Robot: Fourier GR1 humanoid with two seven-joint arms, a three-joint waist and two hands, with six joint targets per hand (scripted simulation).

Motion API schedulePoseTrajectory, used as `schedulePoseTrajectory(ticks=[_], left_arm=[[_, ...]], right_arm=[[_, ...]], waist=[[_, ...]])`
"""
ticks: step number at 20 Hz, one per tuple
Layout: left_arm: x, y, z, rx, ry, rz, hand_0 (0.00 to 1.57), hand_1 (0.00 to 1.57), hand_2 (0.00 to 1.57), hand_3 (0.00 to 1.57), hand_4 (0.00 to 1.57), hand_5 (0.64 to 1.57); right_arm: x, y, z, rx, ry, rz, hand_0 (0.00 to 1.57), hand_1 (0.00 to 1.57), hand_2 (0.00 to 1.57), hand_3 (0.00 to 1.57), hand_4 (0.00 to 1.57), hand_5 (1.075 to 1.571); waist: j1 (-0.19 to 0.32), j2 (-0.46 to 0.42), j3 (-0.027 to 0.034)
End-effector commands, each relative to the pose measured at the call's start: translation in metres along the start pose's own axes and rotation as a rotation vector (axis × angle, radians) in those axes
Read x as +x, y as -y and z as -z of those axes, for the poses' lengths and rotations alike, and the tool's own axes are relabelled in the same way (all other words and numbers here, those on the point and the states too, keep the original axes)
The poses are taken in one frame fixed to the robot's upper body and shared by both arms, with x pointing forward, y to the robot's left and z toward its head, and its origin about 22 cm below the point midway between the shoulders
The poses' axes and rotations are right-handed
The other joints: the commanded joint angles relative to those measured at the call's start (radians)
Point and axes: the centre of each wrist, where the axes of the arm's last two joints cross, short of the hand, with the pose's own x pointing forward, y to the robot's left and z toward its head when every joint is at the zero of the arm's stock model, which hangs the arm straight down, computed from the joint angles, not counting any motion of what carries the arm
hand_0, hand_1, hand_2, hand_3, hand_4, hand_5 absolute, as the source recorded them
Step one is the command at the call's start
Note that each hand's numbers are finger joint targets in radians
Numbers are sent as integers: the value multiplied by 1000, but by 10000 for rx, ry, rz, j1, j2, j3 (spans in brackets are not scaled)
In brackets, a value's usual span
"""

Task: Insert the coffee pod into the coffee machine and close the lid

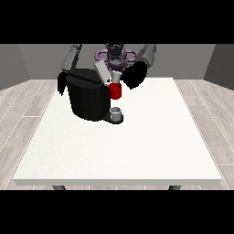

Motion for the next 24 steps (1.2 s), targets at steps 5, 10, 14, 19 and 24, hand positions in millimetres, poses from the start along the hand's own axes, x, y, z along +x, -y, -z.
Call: schedulePoseTrajectory(ticks=[5,10,14,19,24], left_arm=[[-10,-21,0,298,33,-324,1473,1473,1495,1388,626,1571],[4,-36,2,114,243,550,1427,1427,1487,1421,679,1571],[19,-45,5,624,140,819,1443,1443,1477,1329,700,1571],[28,-39,11,1095,184,338,1391,1391,1443,1373,603,1571],[-12,-52,-1,1100,-210,390,1412,1412,1438,1367,628,1571]], right_arm=[[9,-5,15,-38,-155,-56,0,0,0,0,268,1571],[22,14,27,46,139,-258,0,0,0,0,231,1571],[14,-2,30,-94,343,-87,0,0,0,0,250,1571],[26,-21,47,278,211,-213,0,0,0,0,284,1571],[6,-10,17,488,42,9,0,0,0,0,349,1571]], waist=[[-100,316,-5],[-331,694,-1],[-238,873,4],[-469,891,0],[-754,709,-4]])
